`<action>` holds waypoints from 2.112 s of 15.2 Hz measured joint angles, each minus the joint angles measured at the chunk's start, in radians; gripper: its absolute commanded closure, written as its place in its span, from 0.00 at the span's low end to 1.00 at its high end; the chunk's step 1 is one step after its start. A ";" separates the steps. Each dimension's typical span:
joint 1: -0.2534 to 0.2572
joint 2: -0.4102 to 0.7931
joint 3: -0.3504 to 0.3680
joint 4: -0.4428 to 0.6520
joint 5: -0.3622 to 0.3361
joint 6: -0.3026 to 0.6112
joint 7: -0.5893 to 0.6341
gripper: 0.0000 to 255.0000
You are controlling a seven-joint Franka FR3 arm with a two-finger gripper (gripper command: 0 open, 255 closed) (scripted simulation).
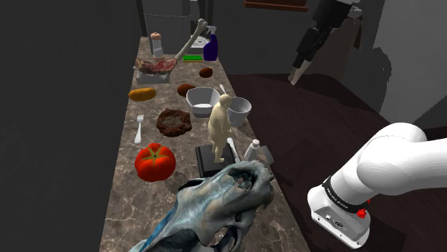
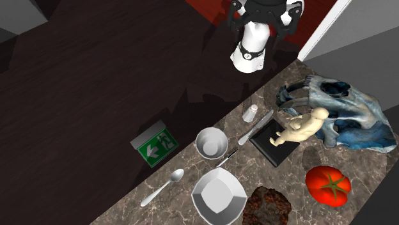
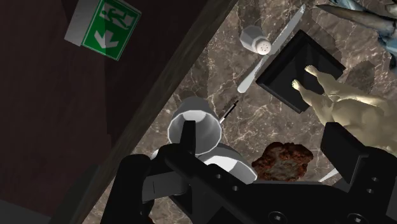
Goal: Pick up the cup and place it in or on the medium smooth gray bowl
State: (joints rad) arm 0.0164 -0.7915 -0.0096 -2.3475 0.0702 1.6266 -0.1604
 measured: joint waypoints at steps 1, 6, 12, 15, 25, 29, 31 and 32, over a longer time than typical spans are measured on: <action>0.000 0.000 0.000 0.000 0.000 0.000 0.000 0.00; -0.005 0.055 -0.030 -0.084 0.004 0.145 -0.037 0.00; -0.005 0.208 -0.080 -0.149 0.022 0.373 -0.103 0.00; -0.002 0.295 -0.109 -0.160 0.040 0.475 -0.145 0.00; 0.043 0.666 -0.194 -0.098 0.207 0.783 -0.337 0.00; 0.050 0.832 -0.206 -0.025 0.328 0.862 -0.449 0.00; 0.049 0.877 -0.202 -0.014 0.367 0.891 -0.483 0.00; 0.050 0.889 -0.199 -0.016 0.379 0.903 -0.492 0.00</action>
State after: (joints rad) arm 0.0661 0.0974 -0.2086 -2.3637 0.4497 2.5301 -0.6527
